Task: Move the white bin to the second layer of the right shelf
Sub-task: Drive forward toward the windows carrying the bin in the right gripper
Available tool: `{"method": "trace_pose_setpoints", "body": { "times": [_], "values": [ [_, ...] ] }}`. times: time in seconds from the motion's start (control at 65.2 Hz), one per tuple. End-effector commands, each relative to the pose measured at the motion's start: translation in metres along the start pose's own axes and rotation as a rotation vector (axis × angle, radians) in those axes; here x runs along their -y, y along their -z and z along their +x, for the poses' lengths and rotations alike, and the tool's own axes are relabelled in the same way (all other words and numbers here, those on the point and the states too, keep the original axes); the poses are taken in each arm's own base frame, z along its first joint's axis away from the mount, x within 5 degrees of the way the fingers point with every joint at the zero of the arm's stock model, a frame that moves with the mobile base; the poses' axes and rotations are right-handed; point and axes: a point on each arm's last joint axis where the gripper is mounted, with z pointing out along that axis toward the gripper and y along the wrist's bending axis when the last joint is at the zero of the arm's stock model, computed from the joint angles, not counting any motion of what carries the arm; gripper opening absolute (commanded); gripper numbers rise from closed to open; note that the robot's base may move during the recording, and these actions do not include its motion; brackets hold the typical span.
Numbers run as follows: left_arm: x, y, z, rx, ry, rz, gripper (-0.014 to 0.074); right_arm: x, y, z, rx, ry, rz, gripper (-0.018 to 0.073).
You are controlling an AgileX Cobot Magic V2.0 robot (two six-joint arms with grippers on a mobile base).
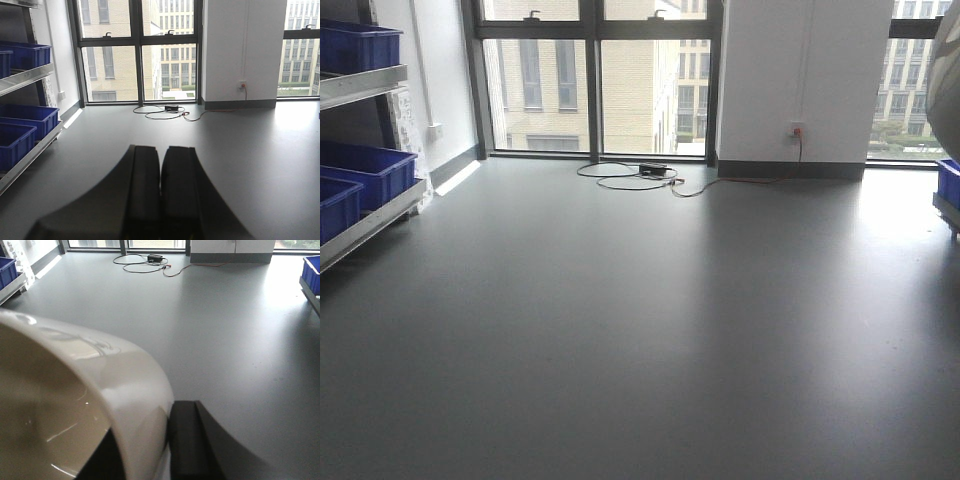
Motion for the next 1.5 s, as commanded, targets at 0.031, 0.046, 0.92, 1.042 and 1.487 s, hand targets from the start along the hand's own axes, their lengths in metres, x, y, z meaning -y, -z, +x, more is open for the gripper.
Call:
{"method": "trace_pose_setpoints", "body": {
  "times": [0.031, 0.046, 0.92, 1.042, 1.487],
  "values": [
    [-0.0004, 0.0005, 0.0026, 0.067, 0.013, -0.006, 0.0085, -0.0004, 0.0041, -0.0199, 0.140, 0.005, 0.002, 0.0024],
    [-0.0004, 0.0005, 0.0026, 0.067, 0.013, -0.006, 0.0085, -0.0004, 0.0041, -0.0199, 0.140, 0.005, 0.002, 0.0024],
    [-0.0004, 0.0005, 0.0026, 0.067, 0.013, -0.006, 0.0085, -0.0004, 0.0041, -0.0199, 0.140, 0.005, 0.002, 0.0024],
    [-0.0004, 0.0005, 0.0026, 0.067, 0.013, -0.006, 0.0085, -0.0004, 0.0041, -0.0199, 0.140, 0.005, 0.002, 0.0024],
    [-0.0004, 0.0005, 0.0026, 0.067, 0.013, -0.006, 0.0085, -0.0004, 0.0041, -0.0199, 0.140, 0.005, 0.002, 0.0024]
  ]
}}
